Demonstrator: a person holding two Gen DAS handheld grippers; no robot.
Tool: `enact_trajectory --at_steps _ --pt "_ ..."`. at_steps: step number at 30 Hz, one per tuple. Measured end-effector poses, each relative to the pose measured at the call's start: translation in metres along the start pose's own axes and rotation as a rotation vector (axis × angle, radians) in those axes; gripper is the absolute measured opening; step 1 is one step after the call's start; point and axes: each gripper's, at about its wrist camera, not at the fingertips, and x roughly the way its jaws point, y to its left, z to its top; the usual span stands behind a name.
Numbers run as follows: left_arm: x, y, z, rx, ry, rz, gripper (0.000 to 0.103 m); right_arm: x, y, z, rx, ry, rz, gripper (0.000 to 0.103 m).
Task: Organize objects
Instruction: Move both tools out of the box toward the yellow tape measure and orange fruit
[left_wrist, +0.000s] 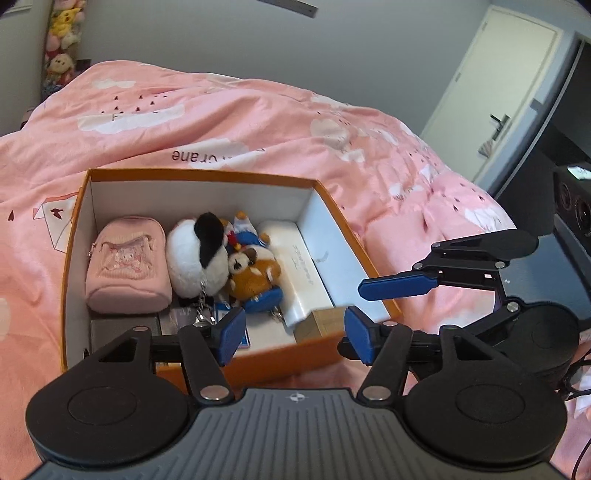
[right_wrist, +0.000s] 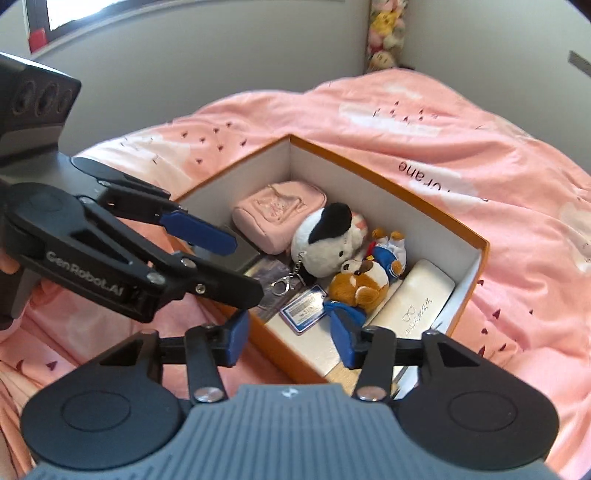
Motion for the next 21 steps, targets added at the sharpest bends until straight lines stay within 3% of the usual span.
enact_trajectory --at_steps 4,8,15,21 --pt "-0.007 -0.003 -0.011 -0.005 0.028 -0.023 0.070 -0.013 0.017 -0.022 0.023 -0.036 -0.056 0.058" --pt "-0.003 -0.001 -0.026 -0.017 0.118 -0.037 0.070 -0.007 0.022 -0.045 0.103 -0.044 -0.091 0.059" --pt "0.012 0.014 -0.068 -0.078 0.307 -0.027 0.070 0.010 0.031 -0.081 0.269 0.063 -0.064 0.059" --pt "0.017 0.015 -0.095 -0.080 0.419 -0.001 0.069 0.026 0.036 -0.108 0.410 0.152 -0.046 0.058"
